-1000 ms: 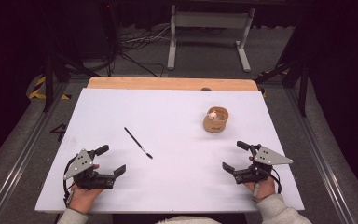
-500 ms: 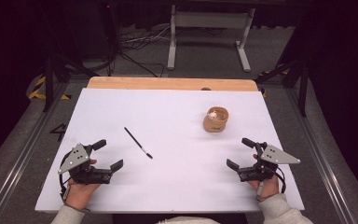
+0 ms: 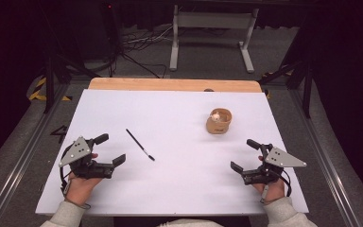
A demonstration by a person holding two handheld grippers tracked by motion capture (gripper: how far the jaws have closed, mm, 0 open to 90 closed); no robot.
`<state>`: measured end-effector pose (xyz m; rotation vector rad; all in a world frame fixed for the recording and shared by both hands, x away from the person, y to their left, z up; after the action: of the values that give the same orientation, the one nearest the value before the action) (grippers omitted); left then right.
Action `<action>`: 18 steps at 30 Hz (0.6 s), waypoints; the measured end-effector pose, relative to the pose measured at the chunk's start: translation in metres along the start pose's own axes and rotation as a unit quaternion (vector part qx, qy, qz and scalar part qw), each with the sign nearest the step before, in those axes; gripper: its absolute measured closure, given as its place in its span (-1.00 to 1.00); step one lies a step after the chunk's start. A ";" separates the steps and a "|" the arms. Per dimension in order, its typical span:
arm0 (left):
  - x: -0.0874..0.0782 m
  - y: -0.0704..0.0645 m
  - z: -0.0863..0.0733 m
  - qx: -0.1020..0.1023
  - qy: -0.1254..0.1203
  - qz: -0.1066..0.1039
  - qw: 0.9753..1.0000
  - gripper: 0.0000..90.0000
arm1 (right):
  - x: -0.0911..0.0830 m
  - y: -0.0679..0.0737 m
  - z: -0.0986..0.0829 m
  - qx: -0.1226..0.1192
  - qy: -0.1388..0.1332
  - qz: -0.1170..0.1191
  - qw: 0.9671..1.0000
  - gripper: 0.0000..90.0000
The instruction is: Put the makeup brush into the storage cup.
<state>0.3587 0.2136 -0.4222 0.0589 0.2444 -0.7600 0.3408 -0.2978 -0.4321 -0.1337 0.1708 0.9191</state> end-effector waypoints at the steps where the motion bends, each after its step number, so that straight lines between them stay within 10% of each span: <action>1: 0.002 0.002 0.002 -0.002 0.002 -0.001 1.000 -0.96 | 0.000 0.000 0.000 0.000 -0.001 0.000 1.000 -1.00; 18: 0.037 0.023 0.031 0.003 0.030 -0.009 1.000 -0.95 | -0.005 -0.002 0.000 0.002 -0.005 -0.002 1.000 -1.00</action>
<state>0.4059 0.2009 -0.4017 0.0860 0.2990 -0.7768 0.3395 -0.3030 -0.4308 -0.1251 0.1629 0.9156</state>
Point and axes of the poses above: each handheld gripper's, and its own axes: x roughly forward along the jaws, z roughly out of its top, y roughly to its left, the point moved 2 cm from there along x, roughly forward along the jaws, and after that the axes turned 6 degrees about z, right-handed, at the moved point
